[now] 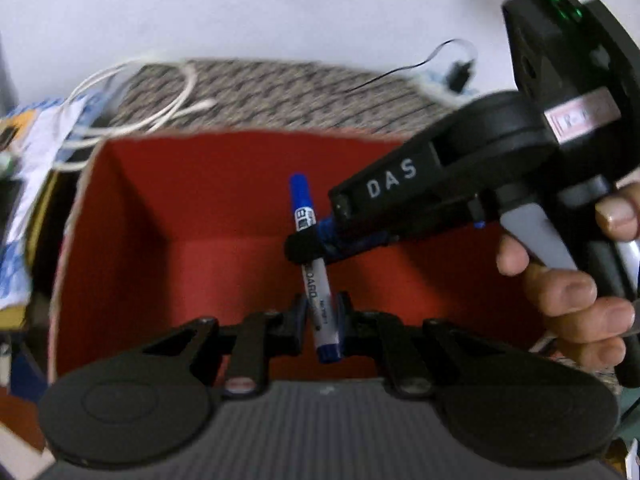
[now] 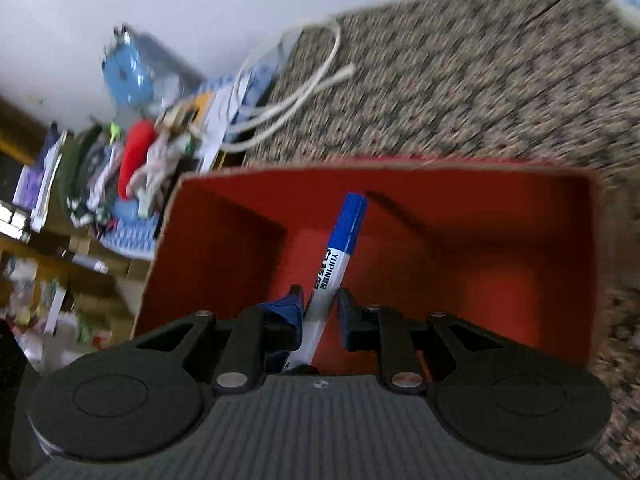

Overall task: Organize rigid objects
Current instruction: 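Carry the held marker with the right tool over the red box, then lower the marker into the box and open the right tool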

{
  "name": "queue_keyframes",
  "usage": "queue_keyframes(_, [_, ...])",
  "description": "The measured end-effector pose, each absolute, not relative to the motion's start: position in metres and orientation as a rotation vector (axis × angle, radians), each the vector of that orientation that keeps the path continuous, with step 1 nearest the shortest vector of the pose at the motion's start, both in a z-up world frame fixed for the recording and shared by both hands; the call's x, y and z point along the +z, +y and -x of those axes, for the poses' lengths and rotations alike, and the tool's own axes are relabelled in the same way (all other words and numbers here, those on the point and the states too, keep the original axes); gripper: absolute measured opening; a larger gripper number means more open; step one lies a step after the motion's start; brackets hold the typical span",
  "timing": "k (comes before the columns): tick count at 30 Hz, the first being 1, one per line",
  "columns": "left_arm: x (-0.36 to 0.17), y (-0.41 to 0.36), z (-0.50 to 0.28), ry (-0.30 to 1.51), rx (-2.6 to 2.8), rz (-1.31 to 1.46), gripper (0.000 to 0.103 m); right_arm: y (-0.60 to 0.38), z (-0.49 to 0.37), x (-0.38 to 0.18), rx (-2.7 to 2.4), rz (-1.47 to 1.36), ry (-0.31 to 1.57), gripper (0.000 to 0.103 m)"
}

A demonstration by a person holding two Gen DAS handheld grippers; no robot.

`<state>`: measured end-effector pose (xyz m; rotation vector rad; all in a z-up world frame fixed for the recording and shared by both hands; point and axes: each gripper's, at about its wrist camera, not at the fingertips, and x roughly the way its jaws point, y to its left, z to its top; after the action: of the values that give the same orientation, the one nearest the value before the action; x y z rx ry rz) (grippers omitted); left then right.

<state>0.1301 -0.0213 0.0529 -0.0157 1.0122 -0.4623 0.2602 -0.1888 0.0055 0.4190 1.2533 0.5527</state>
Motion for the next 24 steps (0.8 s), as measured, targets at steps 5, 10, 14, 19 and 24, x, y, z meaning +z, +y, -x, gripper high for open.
queue_keyframes(5, [0.045,-0.011,-0.135,1.065,-0.350,0.001,0.010,-0.163,-0.279,-0.018,0.636,-0.441,1.360,0.000])
queue_keyframes(10, [0.043,-0.002,-0.134,1.081,-0.289,0.009,0.010,-0.138,-0.287,-0.034,0.687,-0.451,1.408,0.000])
queue_keyframes(14, [0.045,0.002,-0.133,1.061,-0.284,0.030,0.011,-0.134,-0.289,-0.042,0.672,-0.497,1.399,0.002])
queue_keyframes(19, [0.042,0.003,-0.139,1.037,-0.269,0.012,0.014,-0.138,-0.296,-0.045,0.706,-0.575,1.398,0.007])
queue_keyframes(24, [0.038,0.007,-0.140,1.041,-0.247,0.013,0.014,-0.146,-0.292,-0.038,0.682,-0.557,1.376,0.007])
